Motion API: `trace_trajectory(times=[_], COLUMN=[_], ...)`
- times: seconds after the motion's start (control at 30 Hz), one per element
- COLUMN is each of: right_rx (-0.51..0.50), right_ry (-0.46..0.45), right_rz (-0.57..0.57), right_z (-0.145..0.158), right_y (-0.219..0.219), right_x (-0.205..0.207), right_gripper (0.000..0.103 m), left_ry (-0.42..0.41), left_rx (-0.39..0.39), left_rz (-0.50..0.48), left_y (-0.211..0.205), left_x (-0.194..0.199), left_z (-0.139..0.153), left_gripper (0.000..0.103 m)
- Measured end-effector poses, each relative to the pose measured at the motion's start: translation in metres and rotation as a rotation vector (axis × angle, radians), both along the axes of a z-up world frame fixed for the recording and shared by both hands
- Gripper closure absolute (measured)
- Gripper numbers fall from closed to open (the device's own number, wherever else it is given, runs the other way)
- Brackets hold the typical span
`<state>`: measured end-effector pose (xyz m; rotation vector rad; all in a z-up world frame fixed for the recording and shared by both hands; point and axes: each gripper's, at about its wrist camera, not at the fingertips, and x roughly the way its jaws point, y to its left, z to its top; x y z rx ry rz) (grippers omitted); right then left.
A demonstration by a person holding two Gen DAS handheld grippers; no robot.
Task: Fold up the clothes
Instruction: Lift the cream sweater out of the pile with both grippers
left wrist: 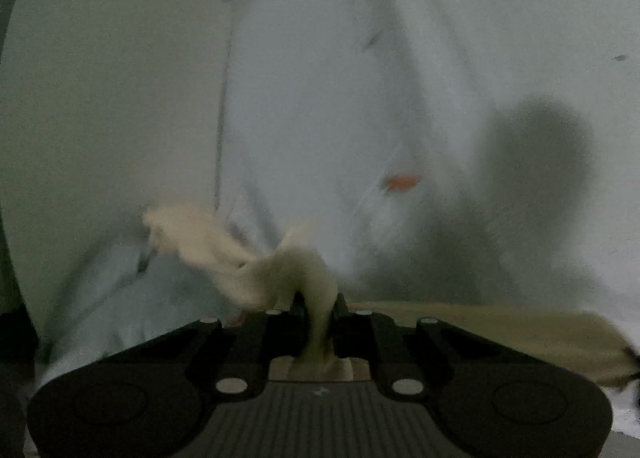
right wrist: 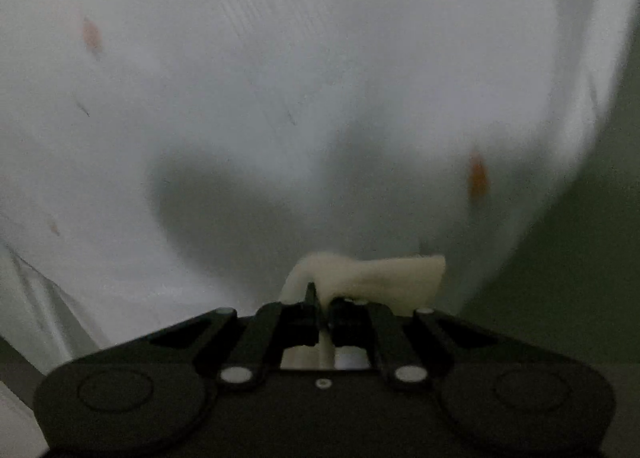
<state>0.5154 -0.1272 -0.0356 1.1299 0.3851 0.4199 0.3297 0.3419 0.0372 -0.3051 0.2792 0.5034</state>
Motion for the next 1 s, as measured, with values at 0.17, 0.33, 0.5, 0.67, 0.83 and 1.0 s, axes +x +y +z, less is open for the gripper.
trace_trajectory(times=[0.17,0.33,0.5,0.67,0.83,1.0], right_rx=[-0.11,-0.168,-0.212,-0.3,-0.384,-0.4], right_ry=[-0.215,-0.316,-0.371,-0.426,-0.478,-0.461], right_rz=[-0.215,-0.389,-0.564,-0.725,-0.844,-0.858], right_z=[0.074,0.113,0.136,0.162,0.185,0.187], right_y=[-0.129,-0.252,-0.331,-0.382,-0.415,-0.425], right_x=[-0.068,-0.148,-0.224,-0.29,-0.33,-0.339], right_gripper=[0.098,0.098,0.098,0.098,0.098,0.098], left_ry=[-0.129,-0.182,-0.184,-0.2,-0.214,-0.213], left_rx=[0.079,0.043,0.013,-0.076,-0.093,-0.067], left_rz=[-0.056,-0.156,-0.208,-0.228,-0.236,-0.212], left_y=[-0.081,-0.152,-0.207,-0.231,-0.247,-0.257], left_x=[-0.032,-0.062,-0.095,-0.142,-0.18,-0.186], left_z=[0.057,0.074,0.074,0.078,0.085,0.088], left_gripper=[0.09,0.09,0.09,0.09,0.09,0.09])
